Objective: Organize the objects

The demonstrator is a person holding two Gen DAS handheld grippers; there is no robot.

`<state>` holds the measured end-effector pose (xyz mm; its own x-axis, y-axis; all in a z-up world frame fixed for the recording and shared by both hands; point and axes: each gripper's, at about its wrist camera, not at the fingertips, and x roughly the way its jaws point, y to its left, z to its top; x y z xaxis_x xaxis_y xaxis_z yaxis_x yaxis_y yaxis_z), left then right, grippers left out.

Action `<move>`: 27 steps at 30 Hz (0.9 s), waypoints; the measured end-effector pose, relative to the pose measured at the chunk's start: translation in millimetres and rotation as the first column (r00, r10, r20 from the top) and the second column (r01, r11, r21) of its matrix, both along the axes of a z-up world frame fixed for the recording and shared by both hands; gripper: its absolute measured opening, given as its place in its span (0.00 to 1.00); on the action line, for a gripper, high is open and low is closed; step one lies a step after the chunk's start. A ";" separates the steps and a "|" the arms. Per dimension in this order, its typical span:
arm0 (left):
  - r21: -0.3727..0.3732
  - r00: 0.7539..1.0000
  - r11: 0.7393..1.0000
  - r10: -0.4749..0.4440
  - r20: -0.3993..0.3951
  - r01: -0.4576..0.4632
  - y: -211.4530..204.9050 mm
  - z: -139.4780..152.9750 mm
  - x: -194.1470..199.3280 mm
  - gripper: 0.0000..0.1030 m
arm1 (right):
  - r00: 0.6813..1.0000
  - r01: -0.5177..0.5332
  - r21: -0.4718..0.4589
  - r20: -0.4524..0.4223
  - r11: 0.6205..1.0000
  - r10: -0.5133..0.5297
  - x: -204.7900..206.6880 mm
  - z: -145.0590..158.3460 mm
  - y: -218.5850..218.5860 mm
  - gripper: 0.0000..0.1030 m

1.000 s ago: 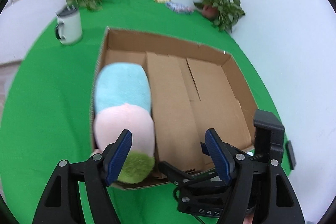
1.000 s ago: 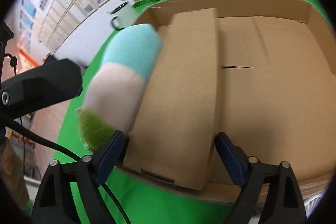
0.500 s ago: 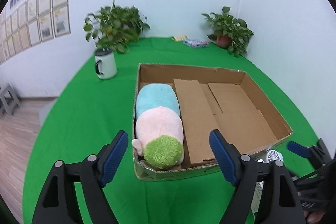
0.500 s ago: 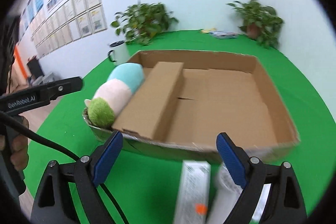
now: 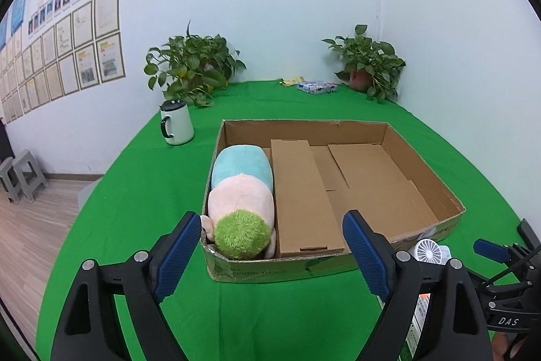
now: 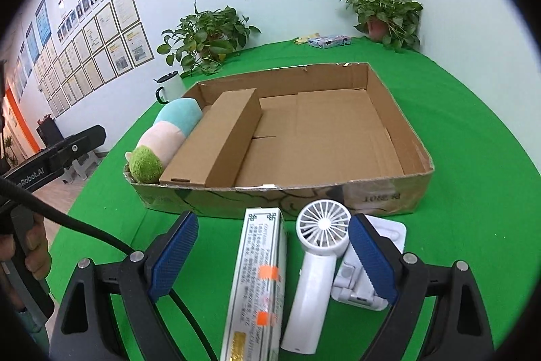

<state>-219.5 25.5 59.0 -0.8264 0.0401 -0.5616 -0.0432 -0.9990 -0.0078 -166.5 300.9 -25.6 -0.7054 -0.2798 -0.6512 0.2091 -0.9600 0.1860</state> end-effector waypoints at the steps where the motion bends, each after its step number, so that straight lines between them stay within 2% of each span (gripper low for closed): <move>1: 0.002 1.000 1.000 -0.004 -0.003 0.004 2.8 -0.1 4.1 0.83 | 1.000 0.001 -0.003 0.000 1.000 -0.001 1.4 -0.6 1.1 0.88; 13: 0.022 0.999 0.999 -0.041 0.010 0.040 22.9 -13.8 38.1 0.82 | 0.996 -0.085 0.005 0.015 0.996 0.085 43.6 -20.4 -5.6 0.87; 14: 0.021 0.999 0.999 -0.044 0.016 0.044 23.7 -15.6 40.5 0.79 | 0.996 -0.091 0.002 0.015 0.996 0.091 49.1 -21.6 -5.6 0.87; 16: 0.022 0.998 0.998 -0.052 0.040 0.052 24.2 -22.2 45.5 0.62 | 0.994 -0.109 -0.013 0.017 0.994 0.109 62.0 -25.3 -6.1 0.87; 17: 0.032 0.995 0.997 -0.075 0.070 0.073 25.0 -27.8 46.6 0.48 | 0.992 -0.126 -0.014 0.025 0.992 0.126 69.3 -29.0 -8.1 0.87; 18: 0.056 0.988 0.993 -0.109 0.106 0.104 26.1 -34.6 46.8 0.42 | 0.991 -0.134 -0.006 0.031 0.991 0.134 73.0 -31.4 -9.7 0.87; 20: 0.104 0.981 0.985 -0.148 0.125 0.135 25.8 -44.7 49.2 0.42 | 0.989 -0.143 0.034 0.047 0.989 0.142 81.2 -39.3 -15.8 0.87; 22: 0.144 0.979 0.979 -0.160 0.126 0.142 25.3 -52.4 53.0 0.53 | 0.986 -0.150 0.062 0.077 0.987 0.145 84.6 -48.6 -23.1 0.87; 23: 0.168 0.977 0.975 -0.168 0.132 0.145 25.0 -56.3 54.2 0.63 | 0.986 -0.149 0.077 0.090 0.986 0.142 85.1 -52.4 -26.0 0.85; 24: 0.190 0.975 0.971 -0.174 0.138 0.146 24.4 -59.6 55.0 0.68 | 0.985 -0.149 0.101 0.104 0.984 0.138 85.2 -56.8 -29.8 0.78; 25: 0.211 0.973 0.966 -0.180 0.147 0.147 23.9 -63.2 55.8 0.69 | 0.984 -0.151 0.117 0.112 0.982 0.138 85.0 -59.3 -32.1 0.75; 27: 0.228 0.967 0.963 -0.188 0.172 0.146 22.9 -71.7 57.2 0.70 | 0.984 -0.149 0.158 0.125 0.976 0.130 84.1 -64.6 -37.1 0.57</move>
